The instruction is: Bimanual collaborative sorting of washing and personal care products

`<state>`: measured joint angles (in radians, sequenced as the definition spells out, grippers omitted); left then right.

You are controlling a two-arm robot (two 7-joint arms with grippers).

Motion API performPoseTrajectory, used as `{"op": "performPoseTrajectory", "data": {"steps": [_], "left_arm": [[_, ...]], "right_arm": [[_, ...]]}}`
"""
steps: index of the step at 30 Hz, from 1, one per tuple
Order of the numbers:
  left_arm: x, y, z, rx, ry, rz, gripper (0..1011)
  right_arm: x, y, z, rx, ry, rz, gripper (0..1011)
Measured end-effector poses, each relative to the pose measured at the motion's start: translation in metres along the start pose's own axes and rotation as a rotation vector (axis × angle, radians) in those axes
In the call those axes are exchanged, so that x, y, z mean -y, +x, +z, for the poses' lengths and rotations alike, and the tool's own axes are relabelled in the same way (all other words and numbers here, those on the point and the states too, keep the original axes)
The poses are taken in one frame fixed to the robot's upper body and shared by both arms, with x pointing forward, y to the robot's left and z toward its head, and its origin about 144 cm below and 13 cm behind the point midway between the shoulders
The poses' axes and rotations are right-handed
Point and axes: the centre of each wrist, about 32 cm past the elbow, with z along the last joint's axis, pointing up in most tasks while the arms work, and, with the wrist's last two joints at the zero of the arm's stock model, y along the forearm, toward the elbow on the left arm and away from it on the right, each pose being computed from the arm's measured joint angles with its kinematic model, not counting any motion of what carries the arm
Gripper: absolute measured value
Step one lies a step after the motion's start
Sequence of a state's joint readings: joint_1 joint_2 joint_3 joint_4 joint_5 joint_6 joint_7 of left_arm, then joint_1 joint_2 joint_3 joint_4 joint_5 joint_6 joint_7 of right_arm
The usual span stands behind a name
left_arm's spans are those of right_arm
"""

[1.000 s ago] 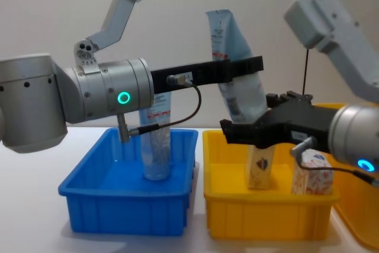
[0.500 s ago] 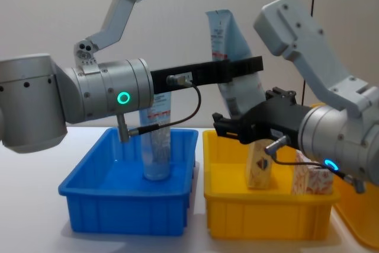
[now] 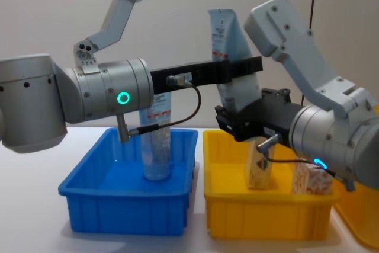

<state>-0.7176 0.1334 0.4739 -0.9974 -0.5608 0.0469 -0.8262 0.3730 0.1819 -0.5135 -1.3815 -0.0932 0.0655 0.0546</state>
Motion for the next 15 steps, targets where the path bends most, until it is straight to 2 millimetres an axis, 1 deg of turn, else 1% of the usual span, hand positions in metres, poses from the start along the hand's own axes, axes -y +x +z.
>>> {"op": "performPoseTrajectory", "data": {"steps": [4, 6, 7, 8, 11, 13, 14, 15], "left_arm": [[0.0001, -0.0001, 0.0000, 0.000, 0.000, 0.000, 374], [0.0002, -0.0001, 0.0000, 0.000, 0.000, -0.001, 421], [0.0002, -0.0002, 0.0000, 0.000, 0.000, -0.001, 476], [0.0002, -0.0002, 0.0000, 0.000, 0.000, -0.001, 476], [0.0003, -0.0002, 0.0001, 0.000, -0.001, -0.002, 564], [0.0002, -0.0002, 0.0001, 0.000, 0.000, -0.002, 647], [0.0002, -0.0002, 0.0001, 0.000, 0.000, -0.002, 647], [0.0002, -0.0001, 0.0001, 0.000, 0.000, -0.002, 688]], "right_arm": [[-0.0010, -0.0006, 0.0001, 0.003, 0.001, -0.003, 502], [-0.0013, -0.0010, 0.0000, 0.003, 0.000, -0.003, 485], [-0.0014, -0.0011, -0.0001, 0.004, 0.000, -0.003, 481], [-0.0014, -0.0011, -0.0001, 0.004, 0.000, -0.002, 478], [-0.0014, -0.0009, -0.0002, 0.005, 0.000, -0.003, 458], [-0.0011, -0.0004, -0.0006, 0.004, -0.001, -0.005, 444], [-0.0010, -0.0002, -0.0008, 0.004, -0.002, -0.007, 442], [-0.0006, 0.0004, -0.0012, 0.003, -0.004, -0.010, 436]]}}
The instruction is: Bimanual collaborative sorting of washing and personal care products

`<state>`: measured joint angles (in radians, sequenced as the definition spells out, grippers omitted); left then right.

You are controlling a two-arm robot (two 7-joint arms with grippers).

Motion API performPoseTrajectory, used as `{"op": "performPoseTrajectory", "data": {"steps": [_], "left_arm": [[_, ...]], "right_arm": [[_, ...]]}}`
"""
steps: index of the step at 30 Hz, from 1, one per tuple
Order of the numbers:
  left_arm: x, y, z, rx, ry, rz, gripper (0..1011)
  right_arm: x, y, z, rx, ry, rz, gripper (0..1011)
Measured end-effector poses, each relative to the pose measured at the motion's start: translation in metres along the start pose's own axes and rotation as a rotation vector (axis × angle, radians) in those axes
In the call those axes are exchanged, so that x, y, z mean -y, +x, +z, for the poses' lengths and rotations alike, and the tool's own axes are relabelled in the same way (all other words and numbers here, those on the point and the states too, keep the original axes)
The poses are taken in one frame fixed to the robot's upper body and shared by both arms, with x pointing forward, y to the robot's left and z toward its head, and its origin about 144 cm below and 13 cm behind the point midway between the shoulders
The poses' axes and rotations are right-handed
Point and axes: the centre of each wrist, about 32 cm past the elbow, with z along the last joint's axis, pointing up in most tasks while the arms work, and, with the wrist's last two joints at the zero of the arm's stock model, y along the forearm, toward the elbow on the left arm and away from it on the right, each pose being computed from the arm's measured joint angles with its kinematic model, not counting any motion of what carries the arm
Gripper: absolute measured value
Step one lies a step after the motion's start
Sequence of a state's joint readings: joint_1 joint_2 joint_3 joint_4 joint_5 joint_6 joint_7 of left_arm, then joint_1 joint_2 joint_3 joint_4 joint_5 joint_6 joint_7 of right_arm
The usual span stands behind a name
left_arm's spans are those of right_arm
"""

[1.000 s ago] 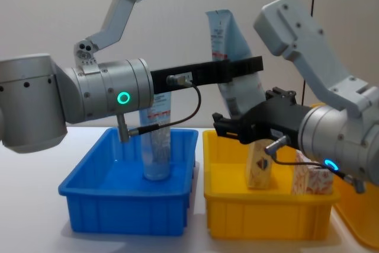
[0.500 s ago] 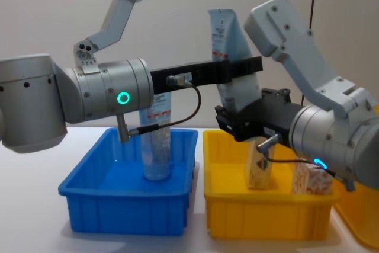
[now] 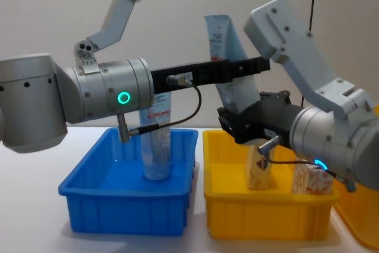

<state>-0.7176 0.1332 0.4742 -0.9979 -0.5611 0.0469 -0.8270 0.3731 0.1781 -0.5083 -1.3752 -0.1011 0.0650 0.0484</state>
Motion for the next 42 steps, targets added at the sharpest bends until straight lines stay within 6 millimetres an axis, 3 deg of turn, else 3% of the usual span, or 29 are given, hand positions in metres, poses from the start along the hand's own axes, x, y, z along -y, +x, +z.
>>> {"op": "performPoseTrajectory", "data": {"steps": [1, 10, 27, 42], "left_arm": [[0.000, 0.000, 0.000, 0.000, 0.000, 0.000, 751], [0.000, 0.000, 0.000, 0.000, 0.000, 0.000, 988], [0.000, 0.000, 0.000, 0.000, 0.000, 0.001, 1001], [0.000, 0.000, 0.000, 0.000, 0.000, 0.001, 1001]], "right_arm": [[0.000, 0.000, 0.000, -0.001, -0.002, -0.003, 430], [0.004, 0.010, -0.005, -0.010, -0.030, -0.072, 391], [0.017, 0.050, -0.018, -0.030, -0.085, -0.296, 348], [0.034, 0.088, -0.008, -0.178, -0.113, -0.496, 339]]}}
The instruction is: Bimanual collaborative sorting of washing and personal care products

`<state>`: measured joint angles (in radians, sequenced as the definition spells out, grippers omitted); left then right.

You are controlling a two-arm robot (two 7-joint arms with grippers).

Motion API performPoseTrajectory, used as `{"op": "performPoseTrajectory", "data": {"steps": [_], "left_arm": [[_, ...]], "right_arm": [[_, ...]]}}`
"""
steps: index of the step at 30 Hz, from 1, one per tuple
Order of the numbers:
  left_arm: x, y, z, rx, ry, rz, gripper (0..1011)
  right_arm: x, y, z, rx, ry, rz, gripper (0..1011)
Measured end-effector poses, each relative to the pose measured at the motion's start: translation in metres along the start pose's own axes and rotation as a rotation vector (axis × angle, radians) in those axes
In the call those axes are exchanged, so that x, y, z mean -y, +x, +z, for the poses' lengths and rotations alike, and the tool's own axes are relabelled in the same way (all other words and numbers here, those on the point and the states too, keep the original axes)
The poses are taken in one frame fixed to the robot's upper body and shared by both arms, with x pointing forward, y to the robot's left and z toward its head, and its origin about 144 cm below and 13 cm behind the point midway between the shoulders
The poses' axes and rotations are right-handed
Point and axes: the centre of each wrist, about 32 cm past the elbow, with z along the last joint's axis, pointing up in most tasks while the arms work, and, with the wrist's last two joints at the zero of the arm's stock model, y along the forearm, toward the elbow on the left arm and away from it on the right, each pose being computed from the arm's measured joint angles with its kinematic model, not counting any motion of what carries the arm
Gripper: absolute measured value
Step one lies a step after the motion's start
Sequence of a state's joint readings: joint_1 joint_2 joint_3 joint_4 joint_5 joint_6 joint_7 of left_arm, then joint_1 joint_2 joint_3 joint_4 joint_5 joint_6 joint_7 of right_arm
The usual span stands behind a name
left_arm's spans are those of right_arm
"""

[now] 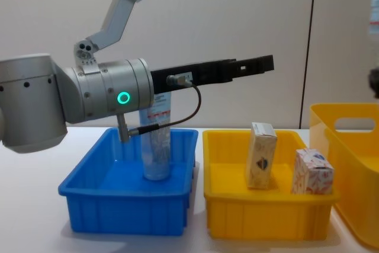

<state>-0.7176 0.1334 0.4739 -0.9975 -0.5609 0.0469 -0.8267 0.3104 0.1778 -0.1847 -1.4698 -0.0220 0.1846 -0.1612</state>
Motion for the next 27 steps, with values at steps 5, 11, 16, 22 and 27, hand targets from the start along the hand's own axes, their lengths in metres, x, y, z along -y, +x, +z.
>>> {"op": "performPoseTrajectory", "data": {"steps": [5, 11, 16, 22, 27], "left_arm": [[0.000, 0.000, 0.000, 0.000, 0.000, 0.000, 1001], [0.000, 0.000, 0.000, 0.000, 0.000, 0.000, 1001], [0.000, 0.000, 0.000, 0.000, 0.000, 0.000, 1001], [0.000, 0.000, 0.000, 0.000, 0.000, 0.000, 1001], [0.000, 0.000, 0.000, 0.000, 0.000, 0.000, 1001]], "right_arm": [[0.003, 0.009, 0.006, -0.051, -0.034, -0.034, 339], [0.009, 0.018, 0.012, -0.098, -0.097, -0.055, 327], [0.013, 0.023, 0.014, -0.121, -0.166, -0.055, 322], [0.016, 0.024, 0.012, -0.132, -0.247, -0.046, 322], [0.017, 0.023, 0.009, -0.134, -0.288, -0.042, 318]]}}
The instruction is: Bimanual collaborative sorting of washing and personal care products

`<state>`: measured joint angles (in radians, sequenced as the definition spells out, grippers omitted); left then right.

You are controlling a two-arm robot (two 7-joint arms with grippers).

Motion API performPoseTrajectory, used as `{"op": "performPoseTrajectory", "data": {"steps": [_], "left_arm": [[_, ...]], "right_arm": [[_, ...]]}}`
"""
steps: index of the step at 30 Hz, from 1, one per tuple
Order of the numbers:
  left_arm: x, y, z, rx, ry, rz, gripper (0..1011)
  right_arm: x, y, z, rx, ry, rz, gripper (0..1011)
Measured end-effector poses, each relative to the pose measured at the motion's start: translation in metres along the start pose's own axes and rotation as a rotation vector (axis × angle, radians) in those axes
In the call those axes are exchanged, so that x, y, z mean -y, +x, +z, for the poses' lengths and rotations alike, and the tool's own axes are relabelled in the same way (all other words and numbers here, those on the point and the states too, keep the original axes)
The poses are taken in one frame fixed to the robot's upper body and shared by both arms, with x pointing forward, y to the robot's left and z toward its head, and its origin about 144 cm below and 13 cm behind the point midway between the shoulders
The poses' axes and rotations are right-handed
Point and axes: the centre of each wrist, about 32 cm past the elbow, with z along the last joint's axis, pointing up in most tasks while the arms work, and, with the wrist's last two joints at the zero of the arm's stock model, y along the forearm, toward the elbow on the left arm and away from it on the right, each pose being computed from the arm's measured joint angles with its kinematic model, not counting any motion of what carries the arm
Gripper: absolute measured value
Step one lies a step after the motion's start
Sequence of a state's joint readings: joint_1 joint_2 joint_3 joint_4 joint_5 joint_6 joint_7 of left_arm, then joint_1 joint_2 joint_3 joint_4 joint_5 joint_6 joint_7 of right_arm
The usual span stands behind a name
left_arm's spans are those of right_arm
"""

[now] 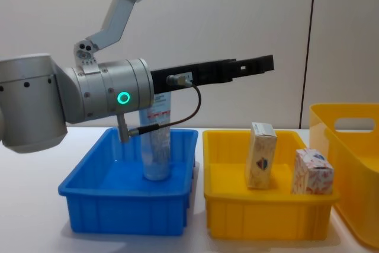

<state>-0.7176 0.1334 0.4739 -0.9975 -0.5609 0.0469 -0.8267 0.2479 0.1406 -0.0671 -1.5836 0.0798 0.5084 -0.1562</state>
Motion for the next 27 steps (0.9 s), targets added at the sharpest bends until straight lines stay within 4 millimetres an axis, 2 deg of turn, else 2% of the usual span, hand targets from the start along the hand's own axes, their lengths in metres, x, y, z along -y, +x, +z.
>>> {"op": "performPoseTrajectory", "data": {"steps": [9, 13, 14, 18, 19, 20, 23, 27], "left_arm": [[0.0000, 0.0000, 0.0000, 0.000, 0.000, 0.000, 1001], [0.0000, 0.0000, 0.0000, 0.000, 0.000, 0.000, 1001], [0.0000, 0.0000, 0.0000, 0.000, 0.000, 0.000, 1001], [0.0000, 0.0000, 0.0000, 0.000, 0.000, 0.000, 1001], [0.0000, 0.0000, 0.0000, 0.000, 0.000, 0.000, 1001], [0.0000, 0.0000, 0.0000, 0.000, 0.000, 0.000, 1001], [0.0000, 0.0000, 0.0000, 0.000, 0.000, 0.000, 1001], [0.0000, 0.0000, 0.0000, 0.000, 0.000, 0.000, 1001]], "right_arm": [[-0.0008, -0.0011, -0.0050, 0.001, -0.050, 0.001, 311], [-0.0010, -0.0014, -0.0061, 0.001, -0.062, 0.001, 389], [-0.0011, -0.0014, -0.0063, 0.001, -0.064, 0.001, 452], [-0.0012, -0.0017, -0.0072, 0.001, -0.073, 0.001, 570], [-0.0013, -0.0017, -0.0073, 0.001, -0.076, 0.001, 630], [-0.0013, -0.0017, -0.0073, 0.001, -0.076, 0.001, 630], [-0.0013, -0.0018, -0.0077, 0.001, -0.080, 0.001, 752], [-0.0014, -0.0018, -0.0081, 0.001, -0.084, 0.000, 861]]}}
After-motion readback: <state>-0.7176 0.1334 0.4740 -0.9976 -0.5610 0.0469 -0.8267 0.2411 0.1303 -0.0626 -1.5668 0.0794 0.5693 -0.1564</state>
